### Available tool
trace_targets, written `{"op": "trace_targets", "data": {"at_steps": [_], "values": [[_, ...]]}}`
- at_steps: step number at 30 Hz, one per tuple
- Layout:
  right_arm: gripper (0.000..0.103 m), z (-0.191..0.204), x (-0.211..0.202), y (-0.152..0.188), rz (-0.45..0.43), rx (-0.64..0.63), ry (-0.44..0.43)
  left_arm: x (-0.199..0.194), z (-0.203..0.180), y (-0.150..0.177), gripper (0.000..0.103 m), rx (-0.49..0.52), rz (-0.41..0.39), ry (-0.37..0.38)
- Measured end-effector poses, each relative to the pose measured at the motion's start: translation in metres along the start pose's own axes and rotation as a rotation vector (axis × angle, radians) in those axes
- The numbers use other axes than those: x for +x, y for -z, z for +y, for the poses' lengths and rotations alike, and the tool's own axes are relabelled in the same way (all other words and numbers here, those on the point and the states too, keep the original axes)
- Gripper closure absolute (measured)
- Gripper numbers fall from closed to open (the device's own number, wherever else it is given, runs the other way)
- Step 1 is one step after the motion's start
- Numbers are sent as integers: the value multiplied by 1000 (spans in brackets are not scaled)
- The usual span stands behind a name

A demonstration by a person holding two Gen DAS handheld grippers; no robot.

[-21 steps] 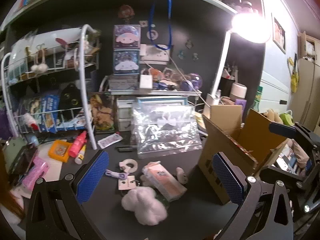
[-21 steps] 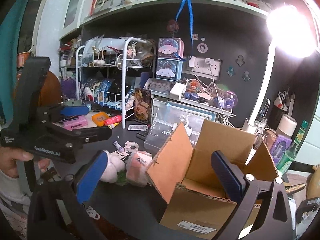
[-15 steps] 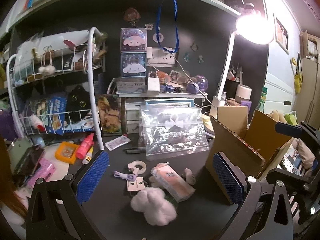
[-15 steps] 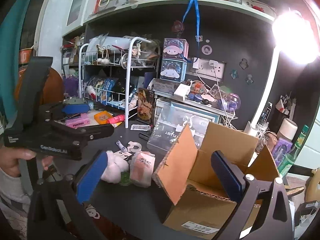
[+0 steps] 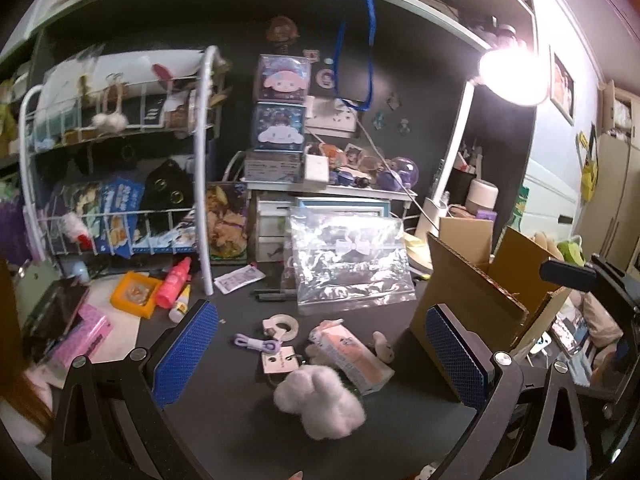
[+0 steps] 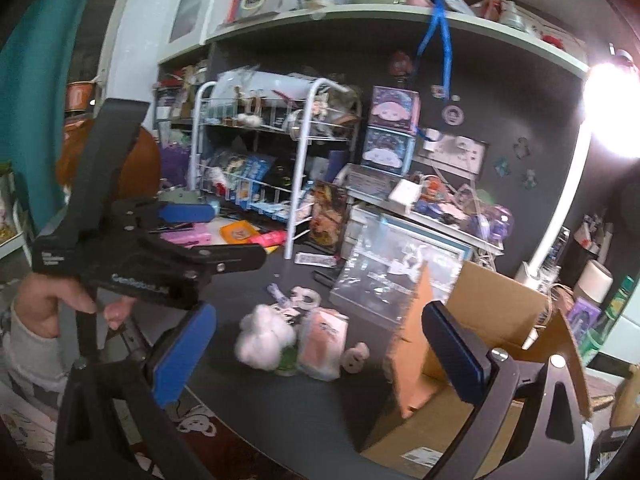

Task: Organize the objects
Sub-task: 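Move the left tool toward the white fluffy plush on the desk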

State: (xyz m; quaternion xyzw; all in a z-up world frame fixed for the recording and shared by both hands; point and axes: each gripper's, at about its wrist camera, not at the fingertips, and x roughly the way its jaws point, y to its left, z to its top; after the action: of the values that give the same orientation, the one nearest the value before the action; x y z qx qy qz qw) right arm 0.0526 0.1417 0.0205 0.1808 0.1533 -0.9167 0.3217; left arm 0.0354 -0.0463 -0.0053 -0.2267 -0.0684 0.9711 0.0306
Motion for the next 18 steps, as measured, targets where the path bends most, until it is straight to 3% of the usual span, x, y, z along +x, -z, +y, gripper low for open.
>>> {"op": "trace_targets", "data": {"at_steps": [4, 18], "values": [[1, 13, 11, -3, 13, -25, -32, -2, 16, 5, 0, -25, 8, -22], [1, 57, 80, 8, 148, -37, -162, 11, 71, 24, 0, -86, 57, 11]]}}
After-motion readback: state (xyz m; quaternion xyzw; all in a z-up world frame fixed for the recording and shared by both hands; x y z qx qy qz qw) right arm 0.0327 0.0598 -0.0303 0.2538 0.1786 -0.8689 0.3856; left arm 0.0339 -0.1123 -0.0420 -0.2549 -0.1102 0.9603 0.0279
